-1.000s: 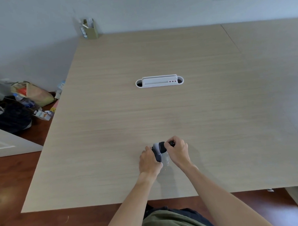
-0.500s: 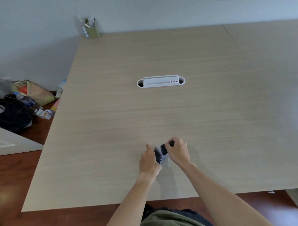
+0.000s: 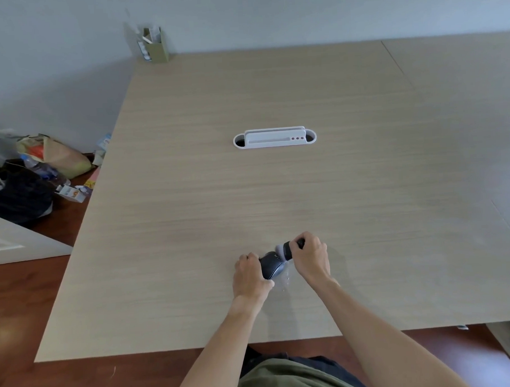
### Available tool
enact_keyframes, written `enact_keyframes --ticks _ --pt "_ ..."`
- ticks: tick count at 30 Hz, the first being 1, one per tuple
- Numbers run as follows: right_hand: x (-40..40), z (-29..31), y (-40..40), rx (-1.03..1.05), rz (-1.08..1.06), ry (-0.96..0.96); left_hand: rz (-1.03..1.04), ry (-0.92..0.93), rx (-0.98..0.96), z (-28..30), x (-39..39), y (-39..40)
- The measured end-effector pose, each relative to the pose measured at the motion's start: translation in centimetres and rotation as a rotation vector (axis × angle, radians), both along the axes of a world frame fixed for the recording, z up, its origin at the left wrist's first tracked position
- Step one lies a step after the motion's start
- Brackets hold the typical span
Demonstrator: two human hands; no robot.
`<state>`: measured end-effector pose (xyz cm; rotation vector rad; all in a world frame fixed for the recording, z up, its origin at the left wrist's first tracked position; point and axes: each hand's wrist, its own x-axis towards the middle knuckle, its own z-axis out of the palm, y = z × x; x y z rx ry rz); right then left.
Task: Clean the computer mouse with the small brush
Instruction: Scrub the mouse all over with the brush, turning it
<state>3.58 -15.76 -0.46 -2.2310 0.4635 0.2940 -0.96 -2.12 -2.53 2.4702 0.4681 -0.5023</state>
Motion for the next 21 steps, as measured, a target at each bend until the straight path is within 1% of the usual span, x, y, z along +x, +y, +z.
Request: enact_keyframes --ticks 3,5,7,9,11,13,14,17,19,21 --pt "0.1 0.7 0.3 0.074 0.01 -0.054 -0.002 0.008 -0.018 0.1 0.2 0.2" --pt "0.1 1.0 0.7 0.164 0.082 -0.009 0.002 0.016 -0.036 0.0 0.4 0.2" --pt "0.0 0.8 1.0 0.194 0.169 0.058 0.003 0.007 -0.059 -0.1 0.5 0.4" --pt "-0.2 0.3 0.8 0.132 0.16 0.071 -0.019 0.002 -0.047 -0.2 0.7 0.6" --pt "-0.3 0.2 0.4 0.015 0.106 0.056 -0.04 0.001 -0.017 0.0 0.9 0.7" --pt "-0.3 0.4 0.0 -0.083 0.087 0.025 -0.051 -0.004 0.003 0.2 0.9 0.8" --pt "-0.2 0.6 -0.1 -0.092 0.079 -0.002 -0.055 -0.007 0.006 0.2 0.9 0.9" --pt "0.0 1.0 0.2 0.023 0.06 -0.045 -0.062 0.003 0.005 0.2 1.0 1.0" --pt "-0.1 1.0 0.4 0.129 0.095 -0.002 -0.064 0.002 0.003 0.1 1.1 1.0" --pt "-0.4 0.5 0.5 0.136 0.122 0.055 -0.063 -0.01 -0.011 0.1 1.1 1.0"
